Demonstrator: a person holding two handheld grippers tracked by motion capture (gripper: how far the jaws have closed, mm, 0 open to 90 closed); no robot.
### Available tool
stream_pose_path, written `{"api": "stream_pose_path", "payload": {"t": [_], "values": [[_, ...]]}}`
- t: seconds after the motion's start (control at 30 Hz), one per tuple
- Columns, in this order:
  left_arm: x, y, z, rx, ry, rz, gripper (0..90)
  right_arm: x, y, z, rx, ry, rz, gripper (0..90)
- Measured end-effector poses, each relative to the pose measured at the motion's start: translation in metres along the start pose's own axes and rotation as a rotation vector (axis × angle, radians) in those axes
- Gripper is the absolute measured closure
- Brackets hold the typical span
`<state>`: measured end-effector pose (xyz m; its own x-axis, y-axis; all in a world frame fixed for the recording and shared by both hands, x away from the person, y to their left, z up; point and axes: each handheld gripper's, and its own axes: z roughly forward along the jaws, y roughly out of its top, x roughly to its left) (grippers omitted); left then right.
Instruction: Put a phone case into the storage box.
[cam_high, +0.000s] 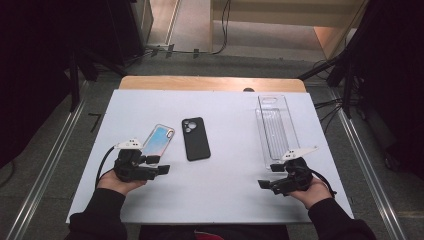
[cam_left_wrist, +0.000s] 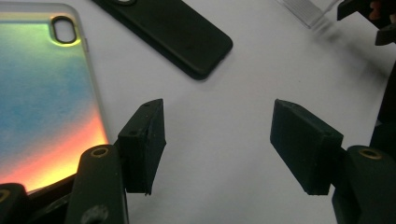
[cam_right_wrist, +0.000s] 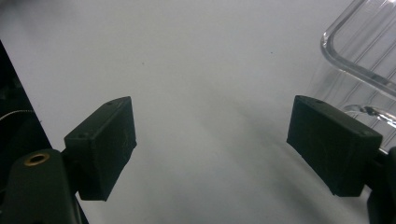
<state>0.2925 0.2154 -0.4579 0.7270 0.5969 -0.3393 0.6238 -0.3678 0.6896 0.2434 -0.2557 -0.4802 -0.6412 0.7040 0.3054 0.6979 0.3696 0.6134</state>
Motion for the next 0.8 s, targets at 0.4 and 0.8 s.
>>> {"api": "stream_pose_path", "payload": {"t": [0.4,0.8], "values": [[-0.018,-0.014,0.006,0.006,-0.067,-0.01,32.4,-0.001,-0.001,0.001,-0.019,-0.022,0.008,13.7],[-0.012,-0.013,0.006,0.021,-0.063,-0.019,32.3,-0.001,-0.001,0.005,-0.004,-0.013,0.003,13.7]]}}
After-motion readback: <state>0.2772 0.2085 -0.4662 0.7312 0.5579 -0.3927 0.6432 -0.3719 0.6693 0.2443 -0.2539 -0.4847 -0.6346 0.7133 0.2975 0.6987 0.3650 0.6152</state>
